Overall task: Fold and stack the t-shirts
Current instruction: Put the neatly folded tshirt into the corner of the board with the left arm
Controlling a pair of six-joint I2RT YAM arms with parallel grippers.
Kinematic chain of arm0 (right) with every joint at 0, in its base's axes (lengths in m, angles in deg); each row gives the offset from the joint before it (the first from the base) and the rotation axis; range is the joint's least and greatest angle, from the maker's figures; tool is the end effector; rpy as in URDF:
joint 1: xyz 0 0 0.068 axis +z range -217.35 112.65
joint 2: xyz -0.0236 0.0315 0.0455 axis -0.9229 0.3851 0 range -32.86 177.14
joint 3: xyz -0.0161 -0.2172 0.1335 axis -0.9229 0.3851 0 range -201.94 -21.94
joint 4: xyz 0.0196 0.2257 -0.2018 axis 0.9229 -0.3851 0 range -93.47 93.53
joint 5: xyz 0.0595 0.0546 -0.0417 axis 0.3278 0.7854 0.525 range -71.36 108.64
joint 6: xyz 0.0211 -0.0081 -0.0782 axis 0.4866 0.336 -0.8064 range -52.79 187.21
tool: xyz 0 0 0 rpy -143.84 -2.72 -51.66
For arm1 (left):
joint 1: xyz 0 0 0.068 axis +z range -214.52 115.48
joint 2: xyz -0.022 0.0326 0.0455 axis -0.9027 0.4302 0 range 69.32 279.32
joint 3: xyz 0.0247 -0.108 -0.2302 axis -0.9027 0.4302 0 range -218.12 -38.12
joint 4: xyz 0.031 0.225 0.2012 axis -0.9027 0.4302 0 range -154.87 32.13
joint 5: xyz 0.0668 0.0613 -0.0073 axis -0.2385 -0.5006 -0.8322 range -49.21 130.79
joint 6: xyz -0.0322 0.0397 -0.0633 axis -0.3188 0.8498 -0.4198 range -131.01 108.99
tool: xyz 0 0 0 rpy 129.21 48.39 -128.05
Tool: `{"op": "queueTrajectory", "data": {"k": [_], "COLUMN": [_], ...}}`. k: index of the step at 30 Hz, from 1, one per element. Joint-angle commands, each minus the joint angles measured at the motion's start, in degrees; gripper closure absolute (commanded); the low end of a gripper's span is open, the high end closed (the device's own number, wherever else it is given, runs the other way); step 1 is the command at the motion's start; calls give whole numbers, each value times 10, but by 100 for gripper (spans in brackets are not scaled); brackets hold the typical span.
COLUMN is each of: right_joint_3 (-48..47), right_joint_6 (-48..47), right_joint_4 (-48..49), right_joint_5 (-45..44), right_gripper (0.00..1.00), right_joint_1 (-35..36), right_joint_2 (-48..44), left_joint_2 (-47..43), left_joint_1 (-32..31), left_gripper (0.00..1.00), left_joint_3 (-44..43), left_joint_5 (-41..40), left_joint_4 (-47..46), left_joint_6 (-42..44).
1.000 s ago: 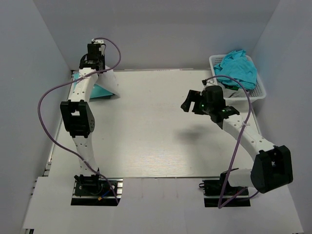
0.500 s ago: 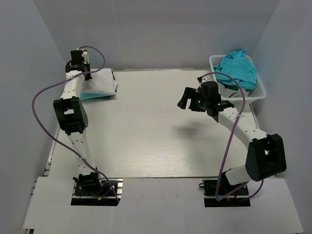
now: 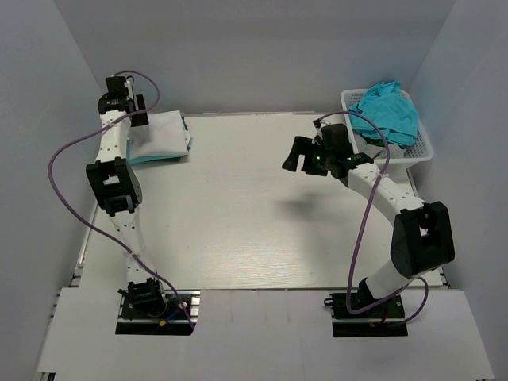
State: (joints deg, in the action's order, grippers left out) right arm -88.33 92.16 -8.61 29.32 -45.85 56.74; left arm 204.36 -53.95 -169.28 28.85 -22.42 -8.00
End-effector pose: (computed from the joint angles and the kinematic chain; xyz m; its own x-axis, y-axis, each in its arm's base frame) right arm 0.3904 0.1679 0.2177 -0.6993 0.1701 -0.6943 -0.2270 0.8682 0.4413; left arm 0.5730 0.1218 0.2242 -0.7269 -0.0834 -0.6816 -0.2822 0.9412 0.1858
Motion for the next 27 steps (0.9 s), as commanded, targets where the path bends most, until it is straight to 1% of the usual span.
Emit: {"op": "queueTrajectory", "data": {"k": [1,2,5,7,8,10,11,13,14,17,21,24,25,27], "right_joint_3": [-17,-9,1,7,17,21,23,24,25,28,22,12,5,1], "right_joint_6": [-2,1,2,2,3,2,3,2,3,1,1,-5,-9,-11], "right_joint_4": [11,14,20,21,23,27,24,24,20,18,16,5,1,-4], "right_joint_5": [21,22,22,16,16,15,14,10,7,1,0,-5,-4,-14], "right_gripper": [10,10,10,10,10,10,10,10,10,10,10,10,10,10], "right_joint_1": [0,0,0,0,0,0,0,0,1,-1,0,0,0,-1], "right_joint_2": [-9,-15,-25,-35,-36,-42,-41,-43,-42,-40,-34,-30,-29,-28], "left_joint_2": [-31,-39,-58,-77,-90,-95,-101,-101,-107,-112,-88,-56,-50,-39], "left_joint_1": [3,3,9,9,9,9,2,2,2,2,8,14,19,25], "left_gripper": [0,0,0,0,0,0,0,0,0,0,0,0,0,0], "left_joint_3": [-31,-31,-14,3,20,27,27,27,38,63,70,70,70,84], "left_joint_5": [-42,-47,-27,29,96,153,196,221,248,293,299,272,247,240], "left_joint_4": [28,34,34,26,5,-13,-26,-33,-48,-69,-82,-96,-104,-136], "left_joint_6": [-60,-75,-122,-133,-133,-128,-128,-128,-128,-137,-143,-136,-136,-136]}}
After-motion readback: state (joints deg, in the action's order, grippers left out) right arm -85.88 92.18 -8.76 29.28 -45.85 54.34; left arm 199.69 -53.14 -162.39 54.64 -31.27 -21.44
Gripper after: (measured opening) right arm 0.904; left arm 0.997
